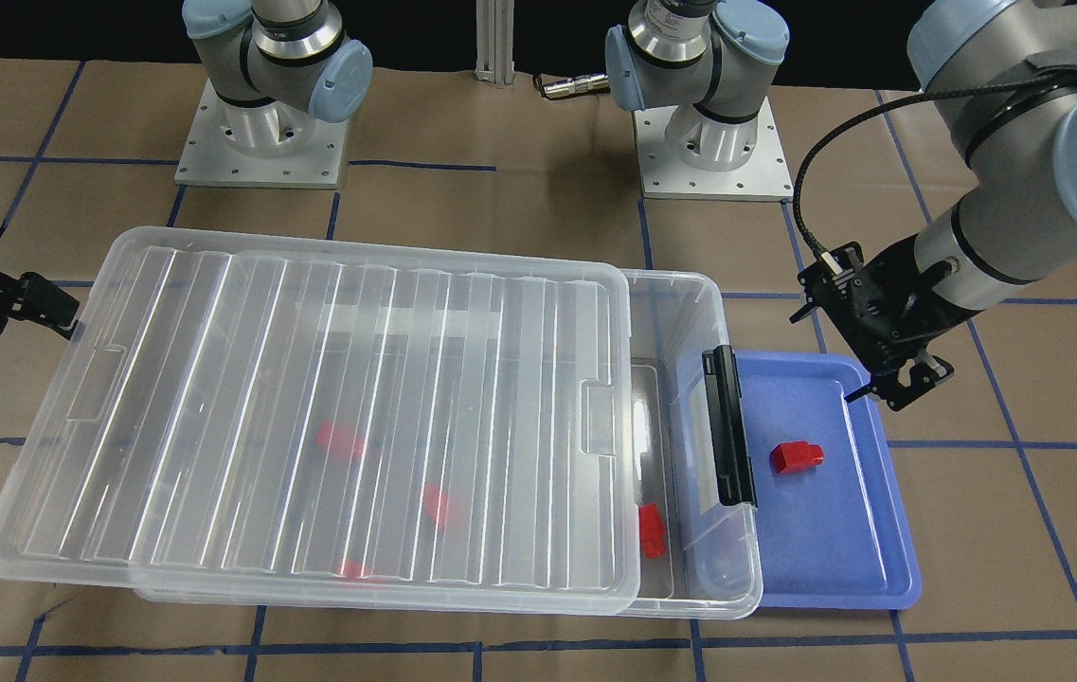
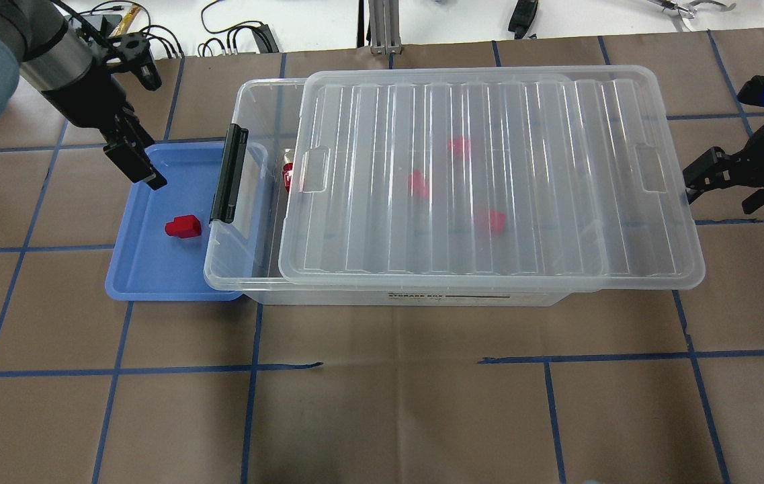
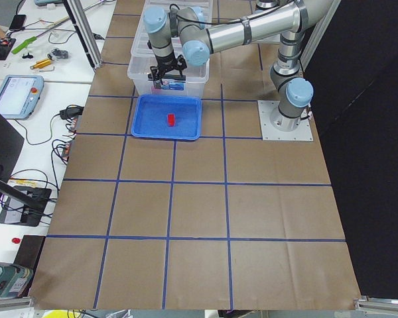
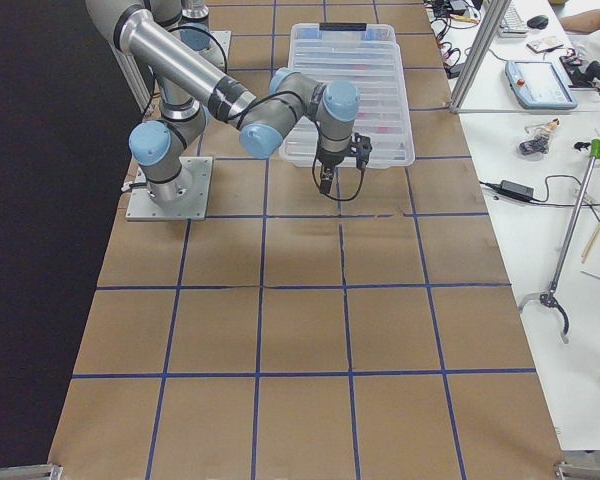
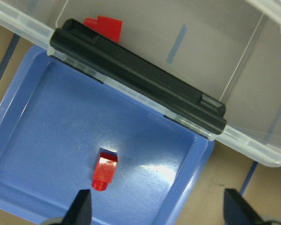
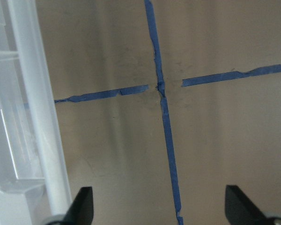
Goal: Place red block in blue tray from box
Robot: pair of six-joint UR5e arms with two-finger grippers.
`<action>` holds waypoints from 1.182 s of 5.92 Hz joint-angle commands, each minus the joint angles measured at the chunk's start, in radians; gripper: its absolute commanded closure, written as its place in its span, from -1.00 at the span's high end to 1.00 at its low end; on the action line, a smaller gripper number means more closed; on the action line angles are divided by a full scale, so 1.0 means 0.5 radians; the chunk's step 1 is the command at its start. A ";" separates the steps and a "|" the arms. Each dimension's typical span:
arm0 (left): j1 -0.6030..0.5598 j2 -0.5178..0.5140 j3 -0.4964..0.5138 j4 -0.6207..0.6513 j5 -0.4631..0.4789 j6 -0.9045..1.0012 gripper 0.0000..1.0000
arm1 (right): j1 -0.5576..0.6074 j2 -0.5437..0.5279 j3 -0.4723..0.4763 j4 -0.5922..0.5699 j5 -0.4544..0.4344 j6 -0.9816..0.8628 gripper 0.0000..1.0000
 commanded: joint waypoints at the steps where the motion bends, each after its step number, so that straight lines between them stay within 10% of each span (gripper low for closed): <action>1: -0.139 0.056 0.264 -0.308 0.028 -0.856 0.96 | 0.166 -0.035 0.001 0.002 0.001 0.175 1.00; 4: -0.500 0.050 0.369 -0.288 0.249 -2.303 0.96 | 0.308 -0.041 -0.047 -0.001 -0.017 0.280 1.00; 7: -0.511 0.205 0.171 -0.092 0.240 -2.542 0.96 | 0.439 -0.048 -0.616 0.527 -0.014 0.657 1.00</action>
